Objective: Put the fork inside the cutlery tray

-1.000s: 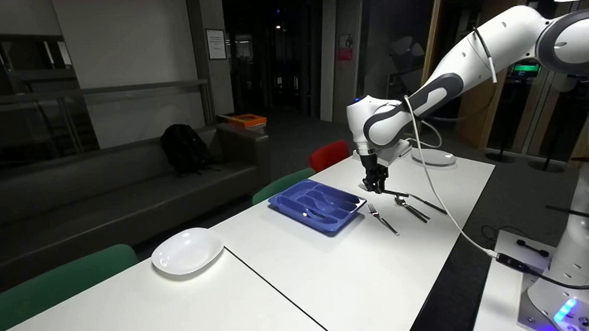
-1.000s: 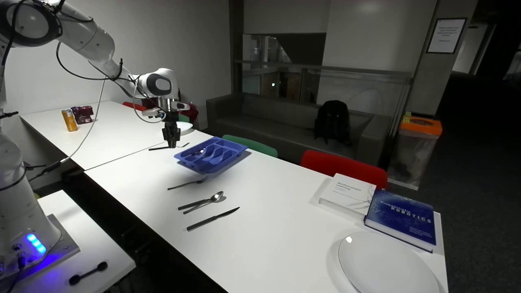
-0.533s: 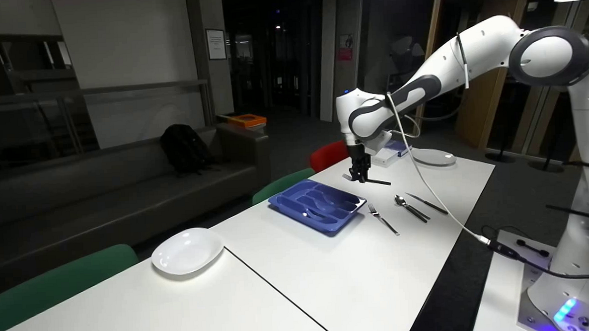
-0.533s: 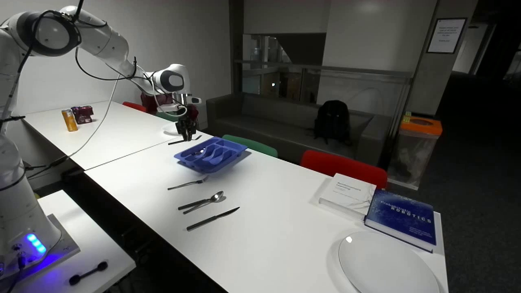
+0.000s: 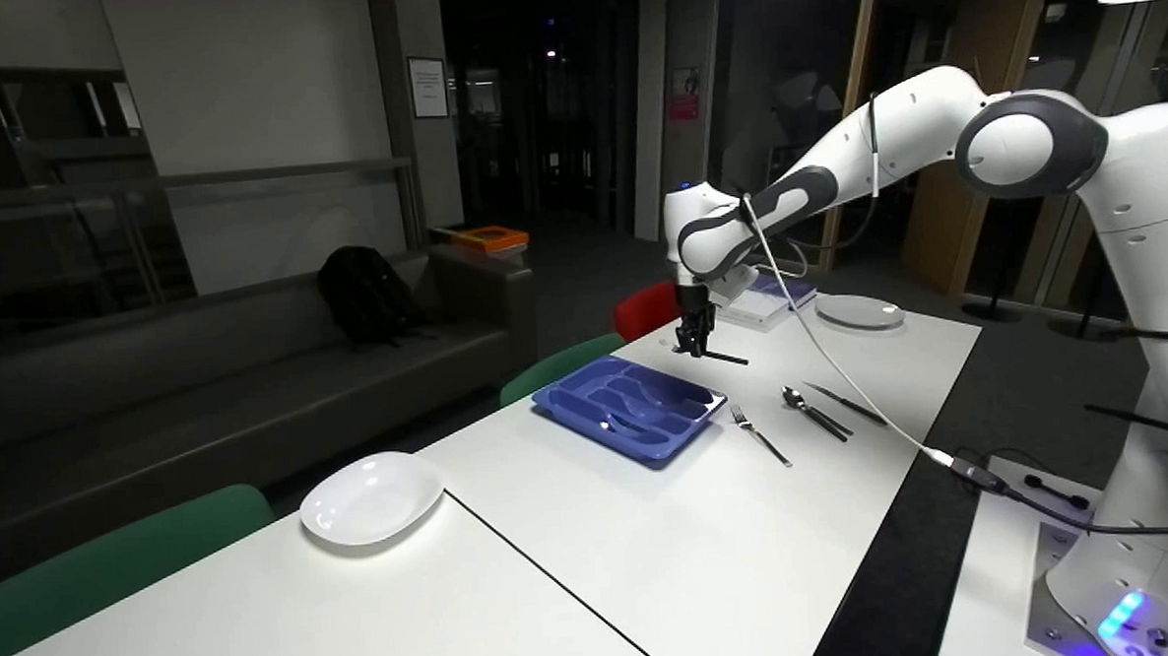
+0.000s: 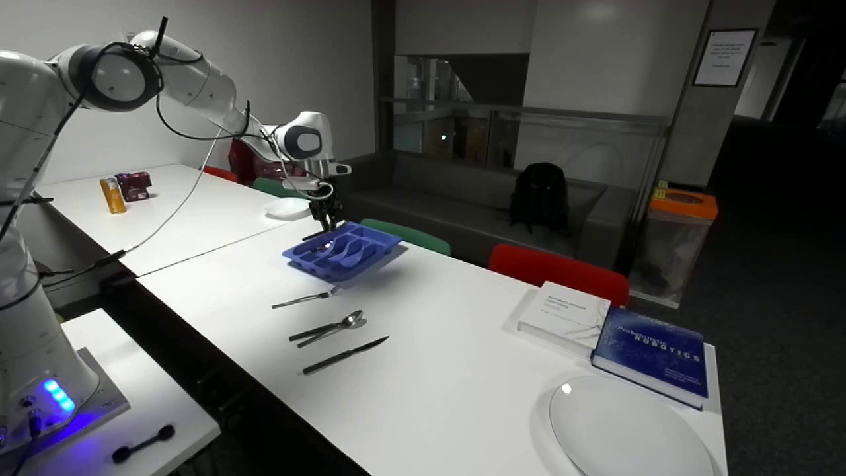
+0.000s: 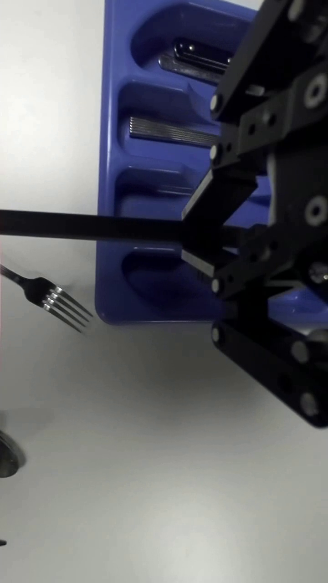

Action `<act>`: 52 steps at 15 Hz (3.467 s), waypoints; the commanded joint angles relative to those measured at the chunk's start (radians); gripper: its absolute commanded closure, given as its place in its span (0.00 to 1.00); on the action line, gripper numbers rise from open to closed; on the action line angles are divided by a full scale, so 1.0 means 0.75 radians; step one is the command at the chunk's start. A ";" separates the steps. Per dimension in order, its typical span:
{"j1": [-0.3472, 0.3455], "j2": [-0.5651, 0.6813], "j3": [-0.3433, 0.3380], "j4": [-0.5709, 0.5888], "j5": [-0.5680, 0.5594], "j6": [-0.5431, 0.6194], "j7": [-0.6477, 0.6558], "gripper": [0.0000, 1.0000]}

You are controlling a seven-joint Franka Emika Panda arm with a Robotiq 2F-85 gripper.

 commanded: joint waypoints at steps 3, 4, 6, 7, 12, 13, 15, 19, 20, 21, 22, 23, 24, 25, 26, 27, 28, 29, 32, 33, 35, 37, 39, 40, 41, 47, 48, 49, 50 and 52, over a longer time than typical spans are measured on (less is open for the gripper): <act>-0.035 0.151 0.011 0.168 0.014 0.069 -0.021 0.95; -0.033 0.174 0.008 0.193 0.010 0.071 -0.015 0.95; -0.036 0.220 0.011 0.247 0.016 0.061 -0.020 0.95; -0.036 0.233 0.010 0.263 0.016 0.060 -0.021 0.95; -0.063 0.275 0.014 0.331 0.037 0.073 -0.033 0.95; -0.068 0.278 0.013 0.337 0.037 0.074 -0.035 0.95; -0.078 0.295 0.016 0.365 0.046 0.069 -0.037 0.95; -0.077 0.338 0.017 0.420 0.048 0.054 -0.032 0.95; -0.073 0.350 0.017 0.436 0.046 0.052 -0.030 0.95; -0.072 0.363 0.017 0.453 0.046 0.048 -0.028 0.95; -0.072 0.373 0.018 0.465 0.047 0.042 -0.029 0.95; -0.073 0.385 0.021 0.483 0.050 0.039 -0.030 0.95; -0.073 0.399 0.023 0.501 0.052 0.037 -0.029 0.95; -0.074 0.406 0.024 0.510 0.054 0.033 -0.030 0.95; -0.077 0.410 0.029 0.520 0.062 0.025 -0.033 0.95; -0.078 0.409 0.031 0.522 0.069 0.011 -0.030 0.95; -0.079 0.377 0.037 0.486 0.081 -0.005 -0.030 0.95; -0.081 0.335 0.046 0.434 0.094 -0.003 -0.041 0.95; -0.057 0.382 0.020 0.469 0.069 0.023 -0.005 0.79; -0.057 0.381 0.022 0.469 0.070 0.023 -0.005 0.79; -0.057 0.381 0.023 0.469 0.070 0.023 -0.005 0.79; -0.058 0.381 0.023 0.469 0.071 0.023 -0.006 0.95; -0.064 0.397 0.028 0.487 0.079 0.021 -0.011 0.95; -0.066 0.406 0.029 0.496 0.081 0.019 -0.015 0.95; -0.067 0.416 0.029 0.506 0.080 0.016 -0.017 0.95; -0.065 0.458 0.024 0.542 0.069 0.017 -0.026 0.95; -0.066 0.467 0.025 0.554 0.068 0.010 -0.034 0.95; -0.067 0.475 0.025 0.567 0.066 0.003 -0.038 0.95; -0.067 0.485 0.025 0.581 0.063 0.002 -0.044 0.95; -0.071 0.513 0.029 0.619 0.064 0.002 -0.062 0.95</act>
